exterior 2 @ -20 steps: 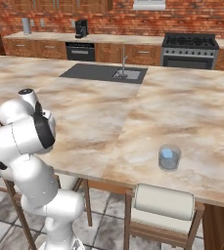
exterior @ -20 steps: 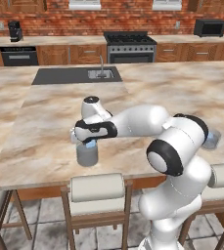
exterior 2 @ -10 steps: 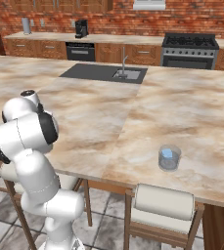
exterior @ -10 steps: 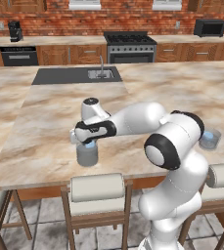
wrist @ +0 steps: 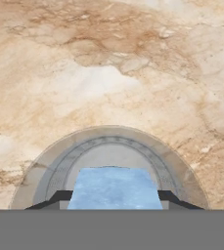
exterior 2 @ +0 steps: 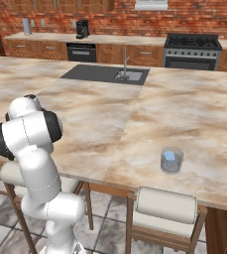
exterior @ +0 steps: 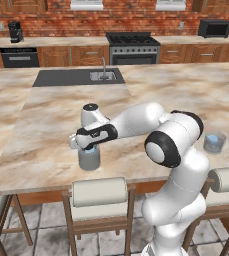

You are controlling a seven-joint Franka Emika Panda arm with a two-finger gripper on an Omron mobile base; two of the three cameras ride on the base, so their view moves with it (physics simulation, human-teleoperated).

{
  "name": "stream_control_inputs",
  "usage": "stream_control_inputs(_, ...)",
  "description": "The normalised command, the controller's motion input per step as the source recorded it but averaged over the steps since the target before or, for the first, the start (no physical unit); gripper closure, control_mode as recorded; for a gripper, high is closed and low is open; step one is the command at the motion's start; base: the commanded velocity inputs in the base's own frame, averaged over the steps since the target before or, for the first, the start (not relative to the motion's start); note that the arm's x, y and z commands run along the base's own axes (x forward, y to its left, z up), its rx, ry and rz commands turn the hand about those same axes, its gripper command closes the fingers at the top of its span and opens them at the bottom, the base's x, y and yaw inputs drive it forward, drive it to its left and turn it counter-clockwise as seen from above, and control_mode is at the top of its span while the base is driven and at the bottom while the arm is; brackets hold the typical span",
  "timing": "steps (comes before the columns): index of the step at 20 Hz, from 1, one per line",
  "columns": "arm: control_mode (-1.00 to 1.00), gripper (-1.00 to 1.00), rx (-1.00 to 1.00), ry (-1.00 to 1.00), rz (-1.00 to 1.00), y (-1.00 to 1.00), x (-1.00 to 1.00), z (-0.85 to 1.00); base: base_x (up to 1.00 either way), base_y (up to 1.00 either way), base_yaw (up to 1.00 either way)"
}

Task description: There are four ice cubes in the ice bowl. Place two ice cubes in each glass of water.

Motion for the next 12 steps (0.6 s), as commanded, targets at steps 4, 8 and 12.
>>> stream_control_inputs(4, -1.0, 1.0, 0.0, 0.0, 0.0, 0.01, 0.12, -0.03, 0.0, 0.0, 0.0)
stream_control_inputs(8, -1.0, 1.0, 0.0, 0.0, 0.0, 0.0, 0.12, 0.0, 0.0, 0.0, 0.0)
stream_control_inputs(12, -1.0, 1.0, 0.0, 0.0, 0.0, 0.0, 0.06, -0.02, 0.0, 0.0, 0.0)
